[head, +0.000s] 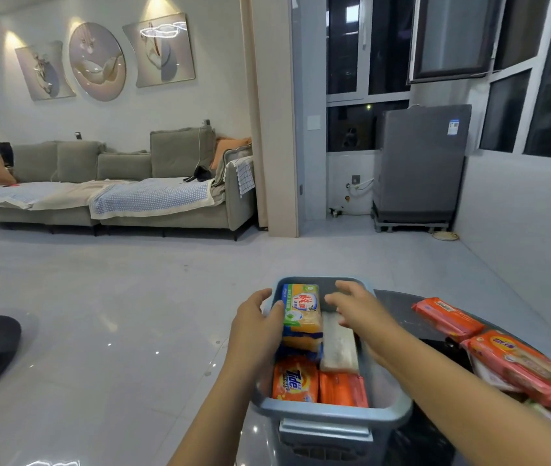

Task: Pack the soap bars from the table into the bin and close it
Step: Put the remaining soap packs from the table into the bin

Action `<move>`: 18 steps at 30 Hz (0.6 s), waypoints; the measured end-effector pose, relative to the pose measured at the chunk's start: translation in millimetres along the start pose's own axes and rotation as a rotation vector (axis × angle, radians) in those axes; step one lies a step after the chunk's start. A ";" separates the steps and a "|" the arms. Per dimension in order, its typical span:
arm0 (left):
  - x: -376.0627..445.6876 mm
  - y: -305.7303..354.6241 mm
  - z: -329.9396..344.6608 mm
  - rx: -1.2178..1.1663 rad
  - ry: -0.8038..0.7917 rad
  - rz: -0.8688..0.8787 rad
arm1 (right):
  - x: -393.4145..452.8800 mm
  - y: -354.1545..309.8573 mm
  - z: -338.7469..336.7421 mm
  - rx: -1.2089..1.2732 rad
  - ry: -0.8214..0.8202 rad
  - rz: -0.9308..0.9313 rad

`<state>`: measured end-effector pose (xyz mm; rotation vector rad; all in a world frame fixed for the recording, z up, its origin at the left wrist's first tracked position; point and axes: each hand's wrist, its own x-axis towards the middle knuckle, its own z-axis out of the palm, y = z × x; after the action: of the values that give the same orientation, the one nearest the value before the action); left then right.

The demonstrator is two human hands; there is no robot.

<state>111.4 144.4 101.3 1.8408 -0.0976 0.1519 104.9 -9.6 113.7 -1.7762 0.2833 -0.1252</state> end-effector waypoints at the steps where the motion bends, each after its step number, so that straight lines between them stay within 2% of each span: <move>1: -4.3 6.1 5.1 -0.055 -0.019 0.010 | -7.1 1.8 -7.1 -0.010 0.006 -0.034; 6: -27.6 37.0 40.7 -0.102 -0.070 0.080 | -36.1 13.3 -48.9 0.022 0.079 -0.130; 11: -47.4 57.0 88.7 -0.129 -0.220 0.080 | -58.6 30.4 -96.6 -0.030 0.217 -0.173; 18: -68.1 64.5 166.6 -0.120 -0.332 0.055 | -70.1 65.5 -165.1 0.057 0.350 -0.084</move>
<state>43.6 -34.3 107.6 1.7300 -0.3809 -0.1210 -9.9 -160.7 91.9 -1.7052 0.4512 -0.5019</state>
